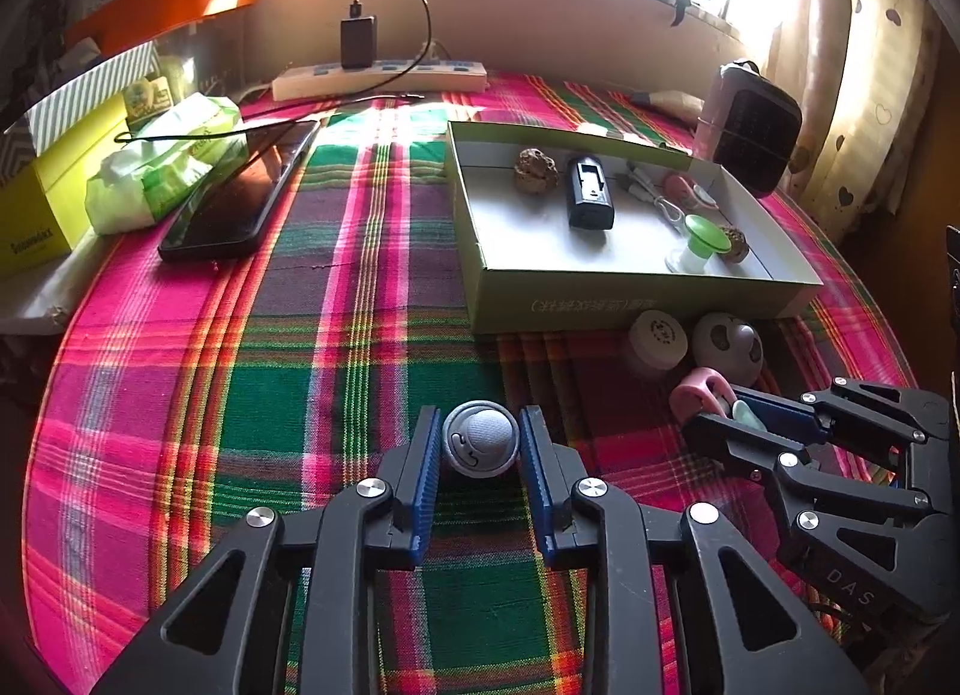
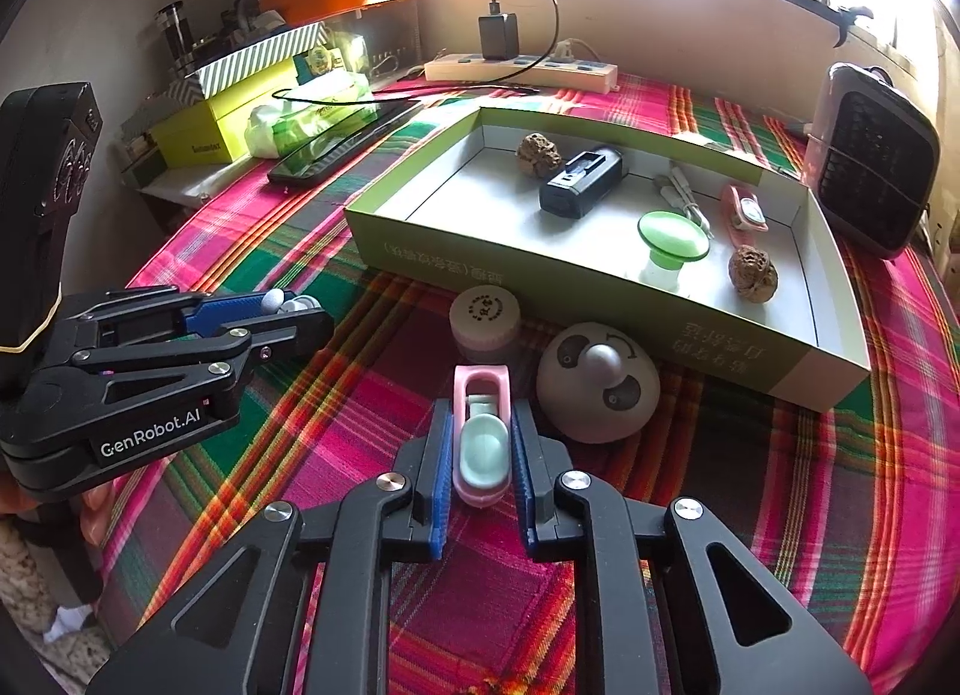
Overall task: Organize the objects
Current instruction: 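Move the right gripper onto the other pink clip while the left approaches the white knob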
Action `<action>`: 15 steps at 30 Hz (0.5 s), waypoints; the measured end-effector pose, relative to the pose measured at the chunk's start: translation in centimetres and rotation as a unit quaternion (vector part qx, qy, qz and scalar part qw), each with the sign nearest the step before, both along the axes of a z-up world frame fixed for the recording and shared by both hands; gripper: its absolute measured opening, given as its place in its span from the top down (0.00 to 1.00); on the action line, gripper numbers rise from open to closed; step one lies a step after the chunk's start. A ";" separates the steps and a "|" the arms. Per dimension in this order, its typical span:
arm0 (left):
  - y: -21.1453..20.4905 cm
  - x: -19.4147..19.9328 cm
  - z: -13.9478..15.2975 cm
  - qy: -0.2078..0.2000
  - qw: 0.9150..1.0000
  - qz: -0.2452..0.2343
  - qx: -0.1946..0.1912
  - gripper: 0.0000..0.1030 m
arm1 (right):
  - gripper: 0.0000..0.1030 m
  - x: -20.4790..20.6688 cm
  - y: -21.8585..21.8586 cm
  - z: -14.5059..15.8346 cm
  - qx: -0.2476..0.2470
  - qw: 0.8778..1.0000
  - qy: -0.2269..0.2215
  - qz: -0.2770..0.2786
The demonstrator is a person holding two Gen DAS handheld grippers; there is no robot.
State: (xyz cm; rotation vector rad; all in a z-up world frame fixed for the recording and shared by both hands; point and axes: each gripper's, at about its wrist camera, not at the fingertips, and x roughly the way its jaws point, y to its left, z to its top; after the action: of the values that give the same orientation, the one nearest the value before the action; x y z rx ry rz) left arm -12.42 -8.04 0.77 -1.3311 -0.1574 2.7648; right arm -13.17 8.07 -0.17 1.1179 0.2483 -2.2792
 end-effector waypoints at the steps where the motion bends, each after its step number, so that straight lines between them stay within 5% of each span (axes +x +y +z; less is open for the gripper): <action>1: 0.0 0.0 0.0 0.000 1.000 0.000 0.000 0.77 | 0.82 0.0 0.0 0.0 0.000 1.000 0.000 0.000; 15: -0.1 0.0 0.0 0.000 1.000 0.000 0.000 0.77 | 0.82 0.0 0.2 0.1 -0.007 1.000 -0.003 -0.002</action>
State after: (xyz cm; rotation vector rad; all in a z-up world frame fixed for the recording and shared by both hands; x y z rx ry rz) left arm -12.40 -8.16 0.79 -1.3322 -0.1588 2.7639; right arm -13.20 8.28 -0.06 1.1179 0.2269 -2.2783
